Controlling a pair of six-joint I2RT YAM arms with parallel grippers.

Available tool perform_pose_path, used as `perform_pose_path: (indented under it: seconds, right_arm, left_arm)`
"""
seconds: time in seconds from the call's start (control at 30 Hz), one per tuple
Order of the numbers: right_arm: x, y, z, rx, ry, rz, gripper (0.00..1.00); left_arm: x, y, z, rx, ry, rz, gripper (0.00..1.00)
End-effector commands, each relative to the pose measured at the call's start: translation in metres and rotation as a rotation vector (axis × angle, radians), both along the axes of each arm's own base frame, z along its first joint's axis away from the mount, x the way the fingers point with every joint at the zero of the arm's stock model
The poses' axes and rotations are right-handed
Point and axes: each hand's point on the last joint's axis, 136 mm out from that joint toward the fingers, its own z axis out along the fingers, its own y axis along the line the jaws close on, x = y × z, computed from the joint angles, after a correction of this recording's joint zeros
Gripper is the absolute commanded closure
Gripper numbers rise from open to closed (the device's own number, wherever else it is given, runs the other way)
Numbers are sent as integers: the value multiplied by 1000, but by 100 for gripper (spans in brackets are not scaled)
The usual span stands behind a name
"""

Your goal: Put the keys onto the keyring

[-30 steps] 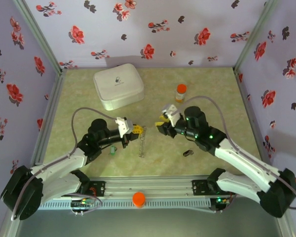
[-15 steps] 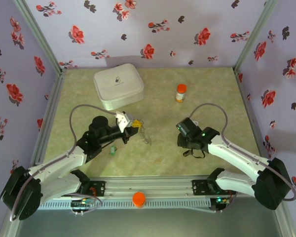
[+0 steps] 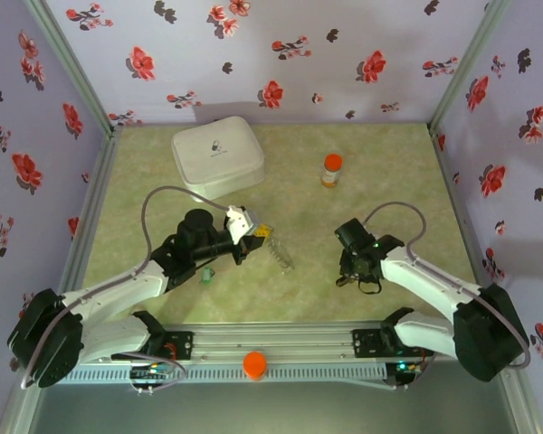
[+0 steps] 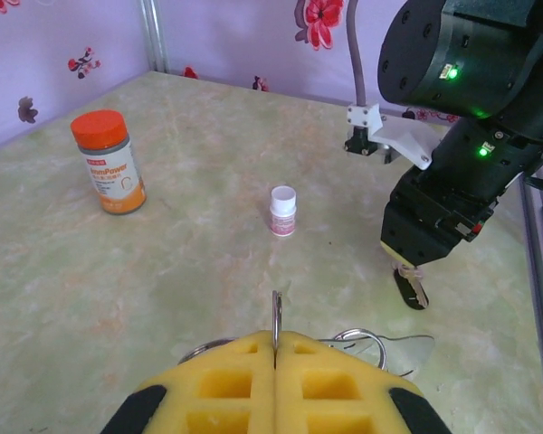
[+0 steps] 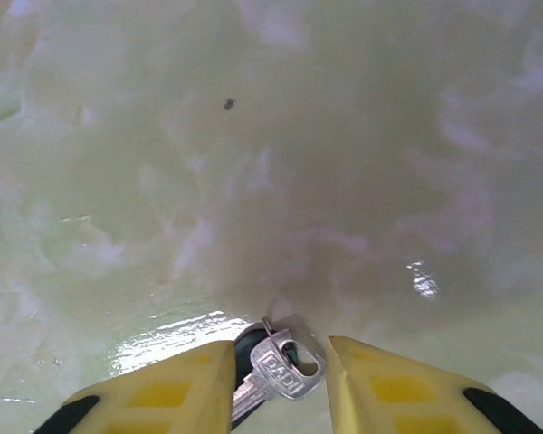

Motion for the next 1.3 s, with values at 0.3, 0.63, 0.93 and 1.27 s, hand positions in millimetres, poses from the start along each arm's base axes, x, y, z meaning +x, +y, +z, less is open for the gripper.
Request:
perform_pose_path:
  seconds: [0.3,0.63,0.93,1.27]
  right_arm:
    - [-2,-1,-14,-17,54,47,78]
    - [-4,-4,-10,-36,68,56,88]
    - [-3,6,6,15,49,103,100]
    - [11,104,125,521,-406,545,100]
  left_arm:
    - [6,-9,23,-35,-70,-11,100]
    - [6,-12,26,-36,-77,-19,100]
    - [5,-11,26,-37,-81,-21,100]
    - [4,-12,20,-30,-51,-20,100]
